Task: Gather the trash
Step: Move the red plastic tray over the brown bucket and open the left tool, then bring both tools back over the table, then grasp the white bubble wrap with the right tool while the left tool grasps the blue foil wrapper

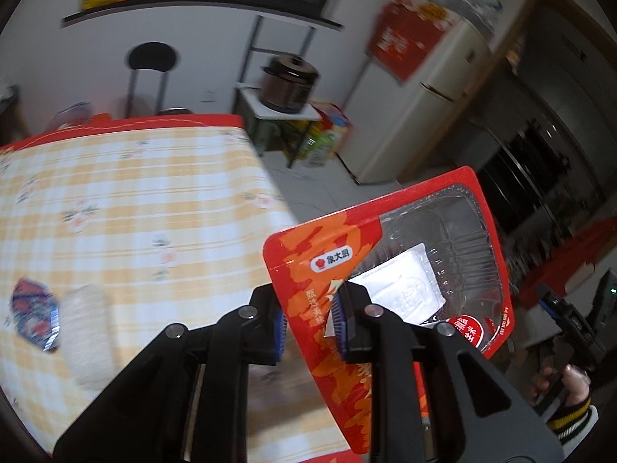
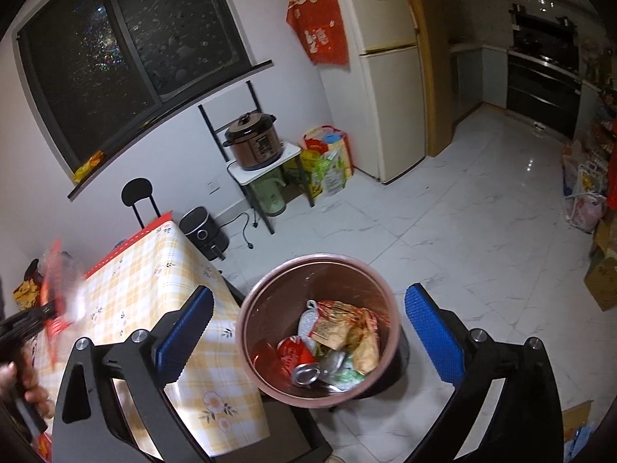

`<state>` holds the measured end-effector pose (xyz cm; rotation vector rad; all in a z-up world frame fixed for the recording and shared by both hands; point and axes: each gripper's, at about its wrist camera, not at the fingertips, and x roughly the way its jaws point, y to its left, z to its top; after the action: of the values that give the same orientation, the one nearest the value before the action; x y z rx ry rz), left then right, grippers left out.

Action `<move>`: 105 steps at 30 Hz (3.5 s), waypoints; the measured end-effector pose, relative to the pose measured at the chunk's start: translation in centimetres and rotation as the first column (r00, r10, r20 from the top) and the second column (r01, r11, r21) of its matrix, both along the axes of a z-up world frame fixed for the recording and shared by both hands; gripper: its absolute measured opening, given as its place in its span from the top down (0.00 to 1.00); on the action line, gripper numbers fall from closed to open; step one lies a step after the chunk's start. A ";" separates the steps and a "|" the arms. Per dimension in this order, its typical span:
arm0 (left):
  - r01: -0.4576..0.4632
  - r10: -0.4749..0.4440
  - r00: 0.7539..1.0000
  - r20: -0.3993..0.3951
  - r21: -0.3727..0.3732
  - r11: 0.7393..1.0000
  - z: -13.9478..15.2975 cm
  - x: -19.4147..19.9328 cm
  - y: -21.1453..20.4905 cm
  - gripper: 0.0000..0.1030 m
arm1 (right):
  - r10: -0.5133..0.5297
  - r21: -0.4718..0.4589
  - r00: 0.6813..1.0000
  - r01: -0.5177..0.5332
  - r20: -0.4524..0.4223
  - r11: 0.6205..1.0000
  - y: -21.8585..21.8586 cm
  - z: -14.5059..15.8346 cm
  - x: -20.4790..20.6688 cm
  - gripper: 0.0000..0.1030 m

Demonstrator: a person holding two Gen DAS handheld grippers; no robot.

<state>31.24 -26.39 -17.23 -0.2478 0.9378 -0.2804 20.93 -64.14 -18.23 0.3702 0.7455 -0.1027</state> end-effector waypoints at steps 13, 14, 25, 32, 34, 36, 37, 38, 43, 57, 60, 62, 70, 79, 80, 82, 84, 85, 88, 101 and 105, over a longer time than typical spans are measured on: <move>0.145 -0.143 0.989 -0.037 0.064 0.987 -4.2 5.8 -17.1 0.75 | -0.098 -0.004 0.995 0.098 -0.027 0.995 -5.4 -0.7 -4.6 0.05; 0.140 -0.138 0.990 -0.033 0.080 0.987 -4.4 6.0 -17.9 0.71 | -0.107 -0.004 0.994 0.107 -0.029 0.994 -5.8 -0.9 -4.9 0.05; 0.281 -0.275 0.957 0.089 -0.058 0.958 -2.7 4.2 -19.3 0.15 | -0.140 0.017 0.990 0.141 -0.025 0.990 -6.9 -1.5 -6.7 0.05; 0.239 -0.224 0.943 0.246 -0.030 0.971 2.9 2.0 -11.4 0.06 | -0.093 0.027 0.995 0.092 0.025 0.995 -3.7 0.4 -5.3 0.05; 0.209 -0.195 0.941 0.275 -0.021 0.978 4.2 1.1 -8.4 0.06 | -0.073 0.026 0.997 0.072 0.036 0.997 -2.3 0.9 -4.6 0.05; 0.159 -0.151 0.941 0.303 -0.005 0.987 5.4 0.0 -4.2 0.06 | -0.045 0.027 0.998 0.044 0.050 0.999 -0.5 1.5 -3.8 0.05; 0.136 -0.130 0.941 0.312 0.003 0.991 5.9 -0.6 -2.5 0.06 | -0.033 0.029 0.998 0.032 0.055 0.999 0.2 1.7 -3.5 0.05; 0.110 -0.108 0.941 0.320 0.010 0.994 6.3 -1.1 -0.8 0.06 | -0.014 0.029 0.998 0.012 0.060 1.000 1.4 1.9 -3.0 0.05; -0.060 0.042 0.939 0.342 0.040 0.997 7.7 -4.2 11.1 0.06 | 0.088 0.025 0.994 -0.090 0.068 0.996 8.1 3.0 -0.4 0.05; -0.475 0.458 0.864 0.209 0.036 0.879 3.3 -14.4 37.0 0.06 | 0.398 0.010 0.917 -0.398 -0.022 0.917 29.8 2.0 5.2 0.05; -0.501 0.492 0.854 0.170 0.013 0.865 1.1 -15.7 39.3 0.06 | 0.468 0.015 0.881 -0.468 -0.073 0.884 35.2 0.3 5.8 0.05; -0.509 0.503 0.851 0.149 0.003 0.861 -0.1 -16.6 40.8 0.06 | 0.507 0.023 0.856 -0.507 -0.102 0.861 38.4 -0.9 6.1 0.05; -0.505 0.502 0.862 0.071 0.022 0.863 -4.7 -17.9 44.0 0.06 | 0.610 0.029 0.763 -0.619 -0.213 0.785 50.1 -6.8 7.0 0.05; -0.356 0.355 0.934 0.031 0.142 0.924 -9.4 -16.6 42.6 0.06 | 0.593 0.060 0.741 -0.608 -0.315 0.792 55.2 -13.0 8.5 0.08; -0.334 0.333 0.942 0.033 0.158 0.929 -9.7 -16.3 42.2 0.06 | 0.593 0.062 0.739 -0.608 -0.321 0.792 55.2 -13.3 8.5 0.12; -0.278 0.277 0.960 0.036 0.206 0.938 -10.5 -15.6 41.1 0.06 | 0.606 0.081 0.718 -0.620 -0.342 0.781 55.4 -14.0 8.4 0.31; -0.223 0.219 0.975 0.045 0.263 0.939 -11.3 -14.7 39.8 0.06 | 0.619 0.097 0.700 -0.631 -0.356 0.769 55.4 -14.5 8.1 0.41; -0.202 0.196 0.979 0.047 0.282 0.938 -11.6 -14.4 39.3 0.06 | 0.621 0.099 0.701 -0.631 -0.352 0.769 55.3 -14.5 8.0 0.47; -0.122 0.115 0.993 0.041 0.339 0.933 -12.8 -13.1 37.4 0.06 | 0.625 0.118 0.707 -0.627 -0.330 0.770 54.4 -13.9 7.8 0.58; 0.181 -0.267 0.963 0.041 0.636 0.750 -16.2 -9.7 29.9 0.06 | 0.579 0.184 0.766 -0.549 -0.278 0.815 49.4 -12.6 7.2 0.60; 0.194 -0.288 0.957 0.037 0.657 0.728 -16.7 -8.7 29.3 0.06 | 0.566 0.191 0.778 -0.533 -0.273 0.824 48.5 -12.5 7.3 0.60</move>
<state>22.58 2.94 -33.96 0.5431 0.8769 -0.1914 28.20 -15.65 -30.77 0.2195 1.1611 0.4479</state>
